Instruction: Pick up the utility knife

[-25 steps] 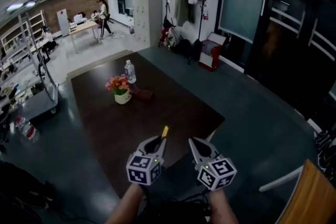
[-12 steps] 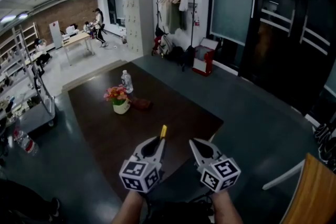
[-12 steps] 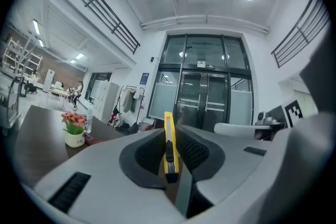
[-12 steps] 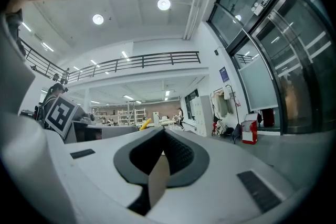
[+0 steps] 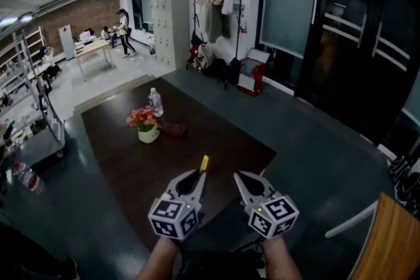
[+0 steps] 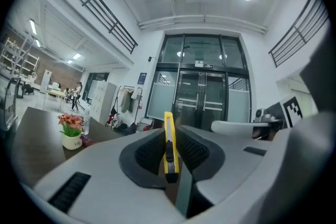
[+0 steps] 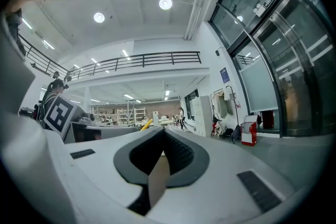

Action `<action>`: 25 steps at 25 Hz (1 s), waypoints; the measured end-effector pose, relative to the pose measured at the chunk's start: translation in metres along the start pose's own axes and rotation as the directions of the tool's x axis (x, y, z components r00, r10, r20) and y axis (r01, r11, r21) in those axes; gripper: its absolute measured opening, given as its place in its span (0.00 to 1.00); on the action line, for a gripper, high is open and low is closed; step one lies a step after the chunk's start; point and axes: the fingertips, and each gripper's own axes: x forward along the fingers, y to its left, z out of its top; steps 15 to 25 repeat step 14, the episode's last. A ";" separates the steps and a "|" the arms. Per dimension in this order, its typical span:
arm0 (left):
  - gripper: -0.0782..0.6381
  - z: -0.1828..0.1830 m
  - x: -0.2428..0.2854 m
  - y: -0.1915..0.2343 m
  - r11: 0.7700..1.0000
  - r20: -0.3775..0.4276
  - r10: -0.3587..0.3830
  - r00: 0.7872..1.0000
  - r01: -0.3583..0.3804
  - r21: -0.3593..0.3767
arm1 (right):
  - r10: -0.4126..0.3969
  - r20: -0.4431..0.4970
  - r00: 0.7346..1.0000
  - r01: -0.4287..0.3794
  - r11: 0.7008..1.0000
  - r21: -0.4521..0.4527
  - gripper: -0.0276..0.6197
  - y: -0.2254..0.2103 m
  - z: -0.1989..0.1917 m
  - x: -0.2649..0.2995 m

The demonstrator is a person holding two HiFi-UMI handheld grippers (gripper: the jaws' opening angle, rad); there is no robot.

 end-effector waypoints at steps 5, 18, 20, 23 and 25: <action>0.21 0.000 0.002 -0.001 1.000 -0.006 -0.006 1.000 0.006 0.005 | -0.004 -0.004 1.000 0.004 1.000 -0.006 0.06 0.000 0.001 0.001; 0.21 -0.001 0.004 0.001 1.000 -0.011 -0.013 1.000 0.013 0.007 | -0.009 -0.008 1.000 0.009 1.000 -0.006 0.06 0.000 0.001 0.005; 0.21 -0.001 0.004 0.001 1.000 -0.011 -0.013 1.000 0.013 0.007 | -0.009 -0.008 1.000 0.009 1.000 -0.006 0.06 0.000 0.001 0.005; 0.21 -0.001 0.004 0.001 1.000 -0.011 -0.013 1.000 0.013 0.007 | -0.009 -0.008 1.000 0.009 1.000 -0.006 0.06 0.000 0.001 0.005; 0.21 -0.001 0.004 0.001 1.000 -0.011 -0.013 1.000 0.013 0.007 | -0.009 -0.008 1.000 0.009 1.000 -0.006 0.06 0.000 0.001 0.005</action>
